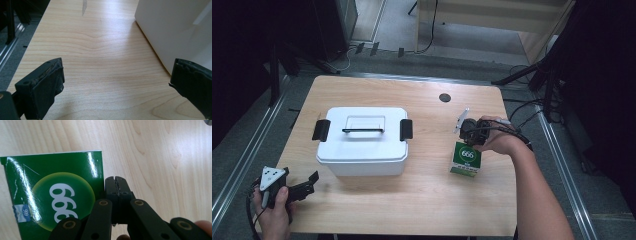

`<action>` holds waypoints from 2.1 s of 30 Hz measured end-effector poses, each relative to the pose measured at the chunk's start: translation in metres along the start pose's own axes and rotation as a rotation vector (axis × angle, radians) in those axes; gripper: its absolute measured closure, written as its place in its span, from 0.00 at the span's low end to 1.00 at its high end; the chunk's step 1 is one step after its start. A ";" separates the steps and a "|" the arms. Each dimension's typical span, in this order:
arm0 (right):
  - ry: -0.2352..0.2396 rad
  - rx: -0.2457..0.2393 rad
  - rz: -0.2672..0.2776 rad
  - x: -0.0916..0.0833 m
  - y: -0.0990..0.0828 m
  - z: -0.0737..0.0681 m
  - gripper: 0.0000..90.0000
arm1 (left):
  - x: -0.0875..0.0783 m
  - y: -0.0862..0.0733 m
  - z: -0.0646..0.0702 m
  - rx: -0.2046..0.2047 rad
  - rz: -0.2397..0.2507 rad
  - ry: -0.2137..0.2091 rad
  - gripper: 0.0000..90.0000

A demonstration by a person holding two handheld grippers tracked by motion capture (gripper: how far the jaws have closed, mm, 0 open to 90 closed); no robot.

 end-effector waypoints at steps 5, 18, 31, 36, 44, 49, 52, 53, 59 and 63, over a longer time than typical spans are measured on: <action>0.014 -0.008 -0.004 0.000 0.000 -0.008 1.00 | 0.000 0.000 0.000 0.002 -0.002 0.008 0.00; 0.047 -0.083 0.005 -0.003 0.000 -0.035 1.00 | 0.002 0.000 -0.001 0.031 -0.015 0.118 0.13; -0.047 0.164 0.262 -0.034 0.045 -0.056 1.00 | -0.011 0.020 0.016 -0.053 -0.005 -0.029 0.92; -0.042 0.236 0.322 -0.036 0.056 -0.064 1.00 | -0.014 0.032 0.020 -0.022 -0.003 -0.024 1.00; -0.014 0.301 0.376 -0.025 0.076 -0.078 1.00 | -0.006 0.047 0.033 -0.025 -0.062 -0.097 1.00; -0.003 0.298 0.374 -0.019 0.087 -0.084 1.00 | -0.003 0.051 0.040 0.000 -0.081 -0.123 1.00; 0.013 0.293 0.377 -0.016 0.096 -0.087 1.00 | -0.002 0.055 0.045 0.019 -0.087 -0.137 1.00; 0.014 0.289 0.377 -0.015 0.099 -0.088 1.00 | -0.002 0.055 0.045 0.019 -0.087 -0.137 1.00; 0.025 0.254 0.381 -0.015 0.116 -0.093 1.00 | -0.001 0.055 0.053 0.040 -0.098 -0.153 1.00; 0.030 0.237 0.389 -0.016 0.125 -0.095 1.00 | -0.001 0.055 0.053 0.034 -0.101 -0.157 1.00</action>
Point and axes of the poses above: each handheld gripper's, and its own axes: x roughly forward along the jaws, y roughly out of its top, z roughly to its right, the point moved 7 cm from there along x, roughly forward along the jaws, and after that the axes turned 2 degrees about y, right-handed, at the moved point
